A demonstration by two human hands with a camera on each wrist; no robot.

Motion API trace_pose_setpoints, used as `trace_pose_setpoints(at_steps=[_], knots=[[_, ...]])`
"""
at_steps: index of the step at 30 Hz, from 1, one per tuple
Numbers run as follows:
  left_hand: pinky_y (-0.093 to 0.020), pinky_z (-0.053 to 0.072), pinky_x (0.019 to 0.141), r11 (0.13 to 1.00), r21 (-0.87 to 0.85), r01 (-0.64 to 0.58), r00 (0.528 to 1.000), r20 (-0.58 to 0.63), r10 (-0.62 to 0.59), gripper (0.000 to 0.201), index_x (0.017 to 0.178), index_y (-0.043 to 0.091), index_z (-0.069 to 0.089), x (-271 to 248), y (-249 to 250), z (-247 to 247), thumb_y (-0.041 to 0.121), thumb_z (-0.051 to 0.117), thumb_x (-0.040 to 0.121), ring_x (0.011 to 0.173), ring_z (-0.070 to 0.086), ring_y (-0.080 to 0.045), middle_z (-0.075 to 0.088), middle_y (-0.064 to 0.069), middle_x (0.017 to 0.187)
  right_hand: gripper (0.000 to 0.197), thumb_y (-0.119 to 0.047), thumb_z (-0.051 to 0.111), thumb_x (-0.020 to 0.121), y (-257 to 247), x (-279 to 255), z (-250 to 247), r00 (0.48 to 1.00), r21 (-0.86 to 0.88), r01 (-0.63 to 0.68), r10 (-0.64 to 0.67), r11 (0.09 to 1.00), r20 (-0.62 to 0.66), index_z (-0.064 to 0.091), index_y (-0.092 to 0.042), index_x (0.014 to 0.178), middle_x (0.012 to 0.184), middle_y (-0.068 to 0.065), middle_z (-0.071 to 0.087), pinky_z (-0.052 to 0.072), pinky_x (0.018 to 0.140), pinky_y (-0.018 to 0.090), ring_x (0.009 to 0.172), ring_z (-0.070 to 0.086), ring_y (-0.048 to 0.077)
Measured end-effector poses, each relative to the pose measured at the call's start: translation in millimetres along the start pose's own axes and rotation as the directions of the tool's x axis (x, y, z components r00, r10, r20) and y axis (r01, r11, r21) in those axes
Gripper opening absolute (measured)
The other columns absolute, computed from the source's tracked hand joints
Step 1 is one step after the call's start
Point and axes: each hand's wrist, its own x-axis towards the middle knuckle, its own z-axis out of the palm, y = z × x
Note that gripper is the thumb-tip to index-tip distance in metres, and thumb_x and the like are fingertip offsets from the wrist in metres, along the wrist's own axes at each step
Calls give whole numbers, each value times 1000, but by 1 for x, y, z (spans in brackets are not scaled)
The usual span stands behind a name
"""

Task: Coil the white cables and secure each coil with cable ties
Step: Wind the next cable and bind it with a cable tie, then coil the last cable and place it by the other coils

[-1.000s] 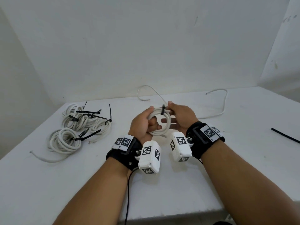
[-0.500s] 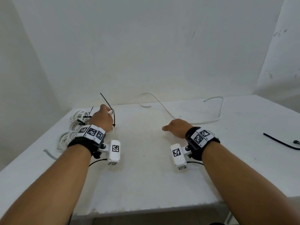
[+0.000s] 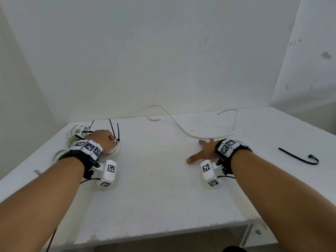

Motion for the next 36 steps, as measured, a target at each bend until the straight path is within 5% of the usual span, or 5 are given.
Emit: trace_pose_setpoints(at_steps=[6,15,19,26,36], knots=[[-28,43,71,929,-327,-176,869,-495,-10,13,81,14,70,-2,32,-28,18,59,88,76,58,-24,66,-4,78,138,-94,60,50,7,7,9,1000,-123,-19,18,992,-12,-11,-40,155,163,5,-22,7,120,53,152,-7,36],[-30,51,74,796,-605,-6,997,55,49,17,103,12,69,90,112,15,17,56,94,79,58,-23,65,-11,92,152,-98,58,29,13,22,14,999,-54,-7,9,999,35,-16,-46,151,161,-2,-29,29,116,56,148,-26,34],[-31,35,109,857,-515,19,991,124,52,37,135,2,52,143,118,43,11,41,101,128,49,-29,48,-18,144,143,-95,61,42,12,23,15,1000,-76,2,-1,997,15,-15,-44,152,161,-1,-28,13,120,58,148,-25,35],[-38,33,110,967,-242,-84,975,182,130,43,138,1,49,189,139,59,25,32,106,132,44,-36,42,-25,145,141,-95,60,43,12,23,16,1000,-89,-9,11,996,25,-16,-45,151,162,-1,-27,1,118,60,147,-25,36],[-22,44,70,989,-132,-67,984,155,87,27,121,19,61,212,146,70,17,51,96,90,55,-29,62,-18,113,142,-92,65,46,10,23,13,997,-63,-25,30,998,71,-19,-44,150,159,-3,-33,-1,117,65,145,-31,35]])
